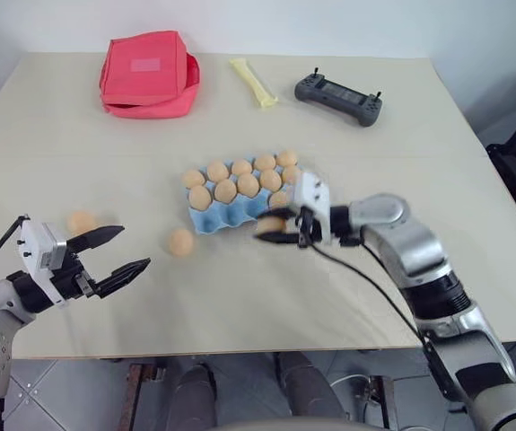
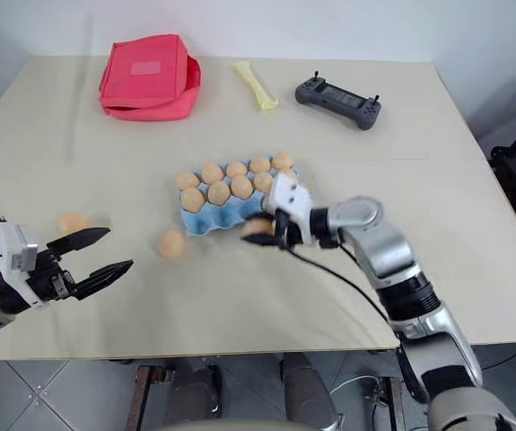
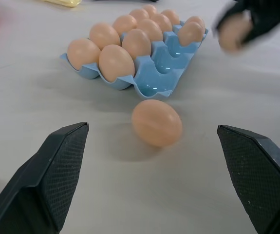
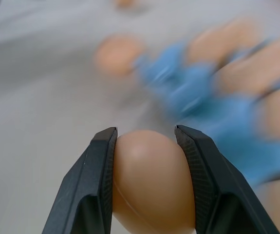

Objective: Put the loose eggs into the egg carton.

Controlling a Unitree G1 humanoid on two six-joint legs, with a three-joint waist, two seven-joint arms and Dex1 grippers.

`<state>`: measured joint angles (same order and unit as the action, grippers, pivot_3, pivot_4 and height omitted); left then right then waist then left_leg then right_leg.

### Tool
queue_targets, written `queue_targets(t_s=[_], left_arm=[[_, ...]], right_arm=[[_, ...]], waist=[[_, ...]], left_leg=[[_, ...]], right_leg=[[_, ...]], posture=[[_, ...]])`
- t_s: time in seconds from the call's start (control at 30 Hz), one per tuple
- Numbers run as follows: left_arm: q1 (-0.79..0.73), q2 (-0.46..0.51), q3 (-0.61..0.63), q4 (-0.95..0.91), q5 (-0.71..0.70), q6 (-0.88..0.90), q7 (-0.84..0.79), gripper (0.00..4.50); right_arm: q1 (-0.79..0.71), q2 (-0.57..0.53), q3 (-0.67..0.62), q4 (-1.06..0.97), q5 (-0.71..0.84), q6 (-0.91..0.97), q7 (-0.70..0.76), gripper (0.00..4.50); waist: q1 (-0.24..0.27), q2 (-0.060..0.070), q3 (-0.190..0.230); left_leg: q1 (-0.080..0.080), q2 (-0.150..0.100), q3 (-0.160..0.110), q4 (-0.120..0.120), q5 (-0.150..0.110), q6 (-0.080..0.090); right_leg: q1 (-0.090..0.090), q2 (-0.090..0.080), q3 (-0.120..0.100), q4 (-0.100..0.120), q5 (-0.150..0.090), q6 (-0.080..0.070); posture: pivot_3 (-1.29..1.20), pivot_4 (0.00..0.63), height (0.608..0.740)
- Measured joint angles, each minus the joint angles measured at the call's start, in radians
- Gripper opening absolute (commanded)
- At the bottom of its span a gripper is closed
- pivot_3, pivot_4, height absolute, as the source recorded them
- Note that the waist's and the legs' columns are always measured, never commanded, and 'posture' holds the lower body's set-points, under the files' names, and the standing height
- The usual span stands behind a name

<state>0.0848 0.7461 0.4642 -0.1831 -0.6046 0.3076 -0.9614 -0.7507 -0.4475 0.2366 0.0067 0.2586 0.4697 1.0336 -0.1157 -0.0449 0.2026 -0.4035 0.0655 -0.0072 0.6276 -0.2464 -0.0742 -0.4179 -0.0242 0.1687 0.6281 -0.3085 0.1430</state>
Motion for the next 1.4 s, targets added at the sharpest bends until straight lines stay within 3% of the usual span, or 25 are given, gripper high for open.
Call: queue_targets(t_s=[0.4,0.7,1.0,1.4], left_arm=[[-0.033,-0.025,-0.014,0.001,0.001,-0.001,0.022,4.50],[-0.037,-0.026,-0.014,0.001,0.002,-0.001,0.045,4.50],[-0.044,-0.033,-0.013,-0.015,0.001,0.047,0.146,4.50],[0.149,-0.115,0.127,-0.136,-0.017,0.096,0.291,4.50]], right_arm=[[-0.113,0.139,-0.011,0.279,-0.052,-0.088,-0.092,1.54],[-0.135,0.170,-0.011,0.366,-0.081,-0.145,-0.108,4.48],[-0.134,0.128,-0.037,0.289,-0.059,-0.141,-0.069,4.48],[-0.010,-0.106,-0.131,0.218,0.047,-0.165,0.183,4.48]], waist=[[-0.004,0.000,0.000],[-0.021,0.000,0.000],[-0.024,0.000,0.000],[-0.025,0.000,0.000]], left_leg=[[-0.001,0.000,0.000,-0.001,-0.001,-0.001],[-0.001,0.000,0.000,-0.001,-0.001,-0.001],[-0.001,0.000,-0.001,-0.001,-0.001,-0.001],[-0.001,0.000,0.000,-0.001,-0.001,0.000]], right_leg=[[-0.001,0.000,0.000,0.000,0.001,0.003],[-0.001,0.000,-0.001,0.000,0.001,0.003],[-0.001,0.000,-0.001,0.001,0.001,0.003],[-0.001,0.000,0.000,0.000,0.001,0.003]], posture=[[0.00,0.150,0.740],[0.00,0.150,0.740],[0.00,0.150,0.740],[0.00,0.150,0.740]])
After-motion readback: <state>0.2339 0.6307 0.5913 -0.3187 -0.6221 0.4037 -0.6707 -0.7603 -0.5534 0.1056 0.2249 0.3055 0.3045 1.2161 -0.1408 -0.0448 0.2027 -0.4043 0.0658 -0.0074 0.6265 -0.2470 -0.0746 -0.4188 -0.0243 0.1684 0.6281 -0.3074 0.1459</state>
